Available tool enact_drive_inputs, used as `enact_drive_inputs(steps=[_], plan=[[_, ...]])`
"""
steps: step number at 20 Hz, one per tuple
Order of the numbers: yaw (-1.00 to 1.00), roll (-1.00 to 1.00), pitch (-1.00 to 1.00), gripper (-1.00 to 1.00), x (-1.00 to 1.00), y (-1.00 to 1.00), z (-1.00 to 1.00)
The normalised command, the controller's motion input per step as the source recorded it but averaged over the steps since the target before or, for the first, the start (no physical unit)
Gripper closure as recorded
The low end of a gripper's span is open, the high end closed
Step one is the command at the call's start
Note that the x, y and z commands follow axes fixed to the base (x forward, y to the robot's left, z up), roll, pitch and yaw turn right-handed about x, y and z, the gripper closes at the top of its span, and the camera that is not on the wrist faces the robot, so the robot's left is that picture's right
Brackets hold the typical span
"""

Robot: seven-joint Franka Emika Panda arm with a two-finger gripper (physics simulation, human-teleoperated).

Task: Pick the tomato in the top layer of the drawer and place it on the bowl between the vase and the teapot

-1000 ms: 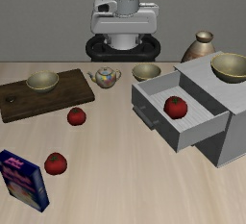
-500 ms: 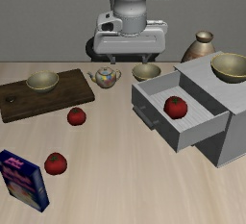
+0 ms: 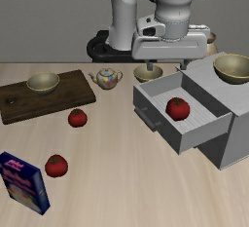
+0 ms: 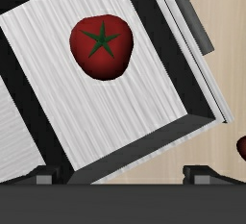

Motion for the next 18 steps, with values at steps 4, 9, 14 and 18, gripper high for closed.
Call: enact_drive_inputs(steps=[4,9,14,18], plan=[[0.0,0.0,0.0,-1.0,1.0,0.0,0.0],[0.0,0.0,0.0,-1.0,0.6,0.4,0.0],[0.0,0.0,0.0,-1.0,0.0,0.0,-1.0],[0.0,0.0,0.0,1.0,0.0,0.0,-0.25]])
